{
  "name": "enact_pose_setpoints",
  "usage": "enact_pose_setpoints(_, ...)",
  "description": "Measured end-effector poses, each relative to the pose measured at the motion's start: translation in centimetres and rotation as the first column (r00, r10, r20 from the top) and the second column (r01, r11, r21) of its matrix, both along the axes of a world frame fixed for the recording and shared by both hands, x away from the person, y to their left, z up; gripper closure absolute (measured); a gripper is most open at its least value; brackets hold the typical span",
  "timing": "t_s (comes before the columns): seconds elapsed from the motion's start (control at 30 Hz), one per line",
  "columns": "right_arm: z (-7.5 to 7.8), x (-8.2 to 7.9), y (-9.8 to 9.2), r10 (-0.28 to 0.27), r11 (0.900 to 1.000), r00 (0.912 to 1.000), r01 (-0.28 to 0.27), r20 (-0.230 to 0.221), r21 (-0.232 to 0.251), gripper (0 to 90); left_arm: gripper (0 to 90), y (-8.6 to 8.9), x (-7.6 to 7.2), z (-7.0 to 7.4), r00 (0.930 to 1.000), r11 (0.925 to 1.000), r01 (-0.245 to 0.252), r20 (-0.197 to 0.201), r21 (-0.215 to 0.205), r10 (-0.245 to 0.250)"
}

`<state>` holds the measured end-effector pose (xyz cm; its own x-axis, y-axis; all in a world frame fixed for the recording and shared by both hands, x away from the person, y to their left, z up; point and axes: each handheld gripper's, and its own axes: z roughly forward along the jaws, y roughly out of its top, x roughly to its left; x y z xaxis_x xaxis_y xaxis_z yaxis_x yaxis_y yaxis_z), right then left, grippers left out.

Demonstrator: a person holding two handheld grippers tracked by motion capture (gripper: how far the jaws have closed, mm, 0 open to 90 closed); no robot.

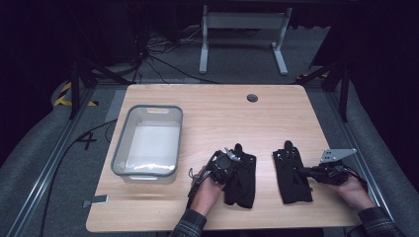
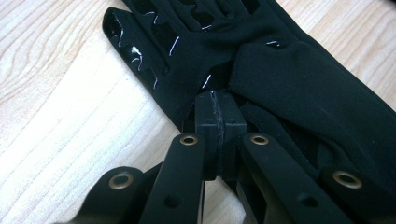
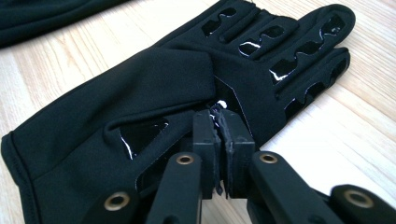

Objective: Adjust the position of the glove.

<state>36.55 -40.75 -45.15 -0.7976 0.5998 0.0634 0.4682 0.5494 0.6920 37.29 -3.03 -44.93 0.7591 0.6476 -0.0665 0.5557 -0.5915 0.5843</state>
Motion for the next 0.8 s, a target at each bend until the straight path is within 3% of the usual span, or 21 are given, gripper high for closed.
enact_pose_setpoints(0.27, 0.0, 0.7, 1.9, 0.043, 0.999, 0.9991, -0.043, 0.001, -0.016, 88.6, 89.9, -0.2, 0.6, -0.1, 0.9977, 0.9981, -0.061, 0.027, -0.001, 0.061)
enact_pose_setpoints(0.5, 0.0, 1.1, 3.3, 0.063, 0.998, 0.998, -0.062, 0.006, -0.022, 88.6, 89.8, -0.5, 0.9, -0.2, 0.9958, 0.9966, -0.083, 0.04, -0.003, 0.083)
enact_pose_setpoints(0.63, 0.0, 1.1, 3.5, 0.068, 0.998, 0.9977, -0.068, 0.0, -0.013, 88.4, 89.8, -0.7, 0.9, -0.2, 0.9971, 0.9964, -0.073, 0.021, -0.044, 0.074)
enact_pose_setpoints(0.8, 0.5, 0.7, 3.1, 0.069, 0.997, 0.9976, -0.069, 0.002, 0.016, 87.0, 89.7, -0.3, 0.3, 0.4, 0.9978, 0.9957, -0.058, 0.029, -0.073, 0.06)
